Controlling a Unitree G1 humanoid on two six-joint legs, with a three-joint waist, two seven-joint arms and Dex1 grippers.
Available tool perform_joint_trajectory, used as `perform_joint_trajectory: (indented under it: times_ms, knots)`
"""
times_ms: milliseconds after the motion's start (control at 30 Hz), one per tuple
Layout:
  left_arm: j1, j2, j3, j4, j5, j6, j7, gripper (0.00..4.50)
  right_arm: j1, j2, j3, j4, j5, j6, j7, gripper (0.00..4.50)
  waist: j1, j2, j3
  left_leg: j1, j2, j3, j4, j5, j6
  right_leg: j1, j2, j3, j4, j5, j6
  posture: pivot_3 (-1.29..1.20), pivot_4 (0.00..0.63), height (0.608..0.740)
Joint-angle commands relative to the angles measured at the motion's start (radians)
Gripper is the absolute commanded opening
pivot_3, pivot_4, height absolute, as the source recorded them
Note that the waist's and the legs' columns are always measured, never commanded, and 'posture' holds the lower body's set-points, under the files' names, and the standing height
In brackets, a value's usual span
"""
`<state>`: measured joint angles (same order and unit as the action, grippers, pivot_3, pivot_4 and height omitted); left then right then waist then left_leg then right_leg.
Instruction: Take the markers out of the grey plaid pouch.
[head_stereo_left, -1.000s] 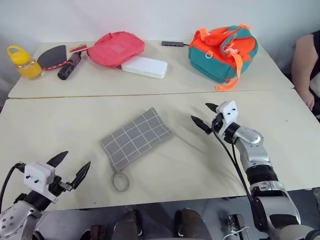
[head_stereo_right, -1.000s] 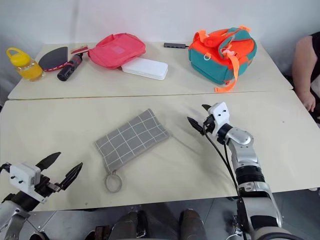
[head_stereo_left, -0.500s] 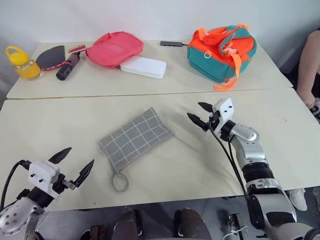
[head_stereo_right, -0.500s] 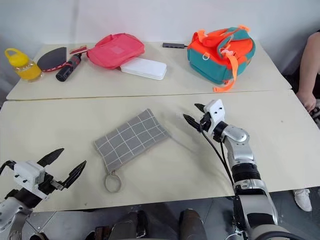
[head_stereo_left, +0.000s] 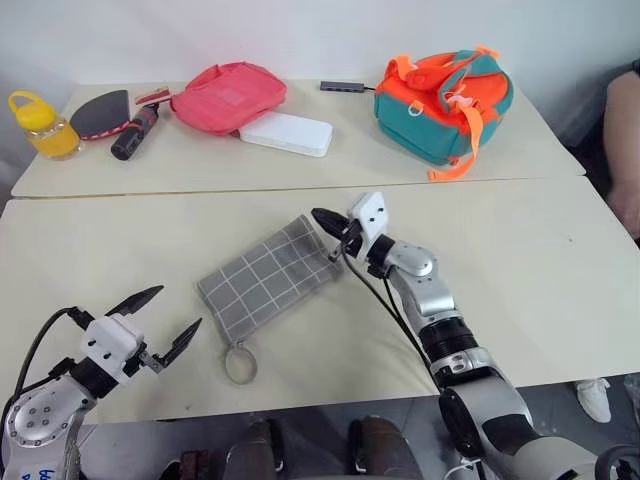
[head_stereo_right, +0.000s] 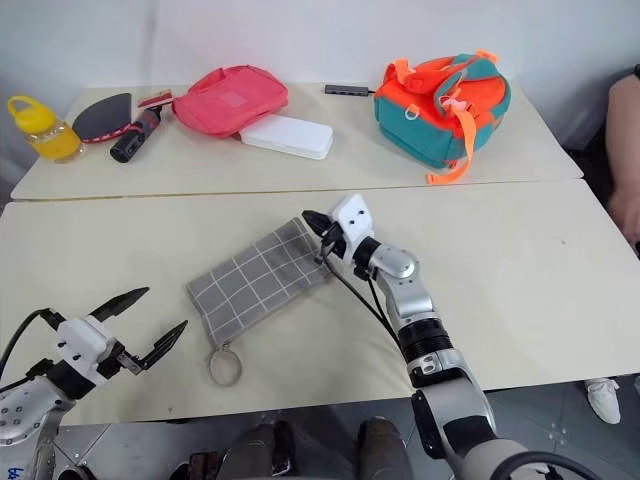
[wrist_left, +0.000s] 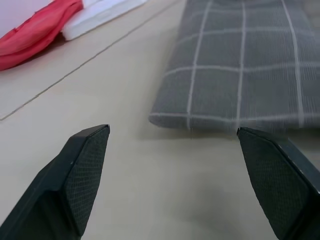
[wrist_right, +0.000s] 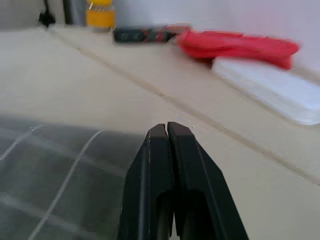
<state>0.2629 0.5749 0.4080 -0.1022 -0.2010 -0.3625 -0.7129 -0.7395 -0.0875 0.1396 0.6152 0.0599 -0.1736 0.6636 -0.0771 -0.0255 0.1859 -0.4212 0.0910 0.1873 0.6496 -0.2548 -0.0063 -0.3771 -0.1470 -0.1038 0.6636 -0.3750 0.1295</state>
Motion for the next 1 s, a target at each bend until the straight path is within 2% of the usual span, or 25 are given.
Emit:
perform_joint_trajectory:
  times_ms: [33,300,533,933,1000]
  knots:
    - [-0.003,0.021,-0.017,0.017,0.046,-0.102,-0.002,4.32,-0.021,0.002,0.015,0.026,-0.033,-0.013,-0.022,0.07,-0.002,0.000,0.000,0.000,0.000,0.000,0.000,0.000,0.000,0.000,0.000,0.000,0.000,0.000,0.000,0.00,0.150,0.740]
    - [-0.021,0.068,-0.074,0.093,0.166,-0.269,0.014,4.32,-0.007,-0.004,0.075,0.051,-0.098,0.004,-0.003,0.07,-0.010,0.000,0.000,0.001,0.000,0.000,-0.001,0.000,0.000,0.000,0.000,0.000,0.001,0.000,0.000,0.00,0.150,0.740]
    - [-0.062,0.114,-0.148,0.149,0.251,-0.388,0.027,4.32,-0.006,-0.013,0.060,0.041,-0.095,0.019,-0.011,0.07,-0.008,0.000,0.000,0.001,0.000,0.000,0.000,0.000,0.000,0.000,0.000,0.000,0.001,0.000,0.000,0.00,0.150,0.740]
    - [-0.176,0.125,-0.269,0.223,0.296,-0.422,0.073,4.32,0.002,-0.016,0.052,0.008,-0.087,0.035,-0.012,0.07,-0.006,0.001,-0.001,0.001,0.000,0.000,0.000,0.000,0.000,0.001,-0.001,0.000,0.002,0.000,0.000,0.00,0.150,0.740]
    - [-0.183,0.120,-0.271,0.227,0.301,-0.425,0.089,3.94,0.005,-0.018,0.049,-0.001,-0.084,0.041,-0.012,0.00,-0.006,0.001,-0.001,0.001,0.000,0.000,0.000,0.000,0.000,0.001,-0.001,0.000,0.002,0.000,0.000,0.00,0.150,0.740]
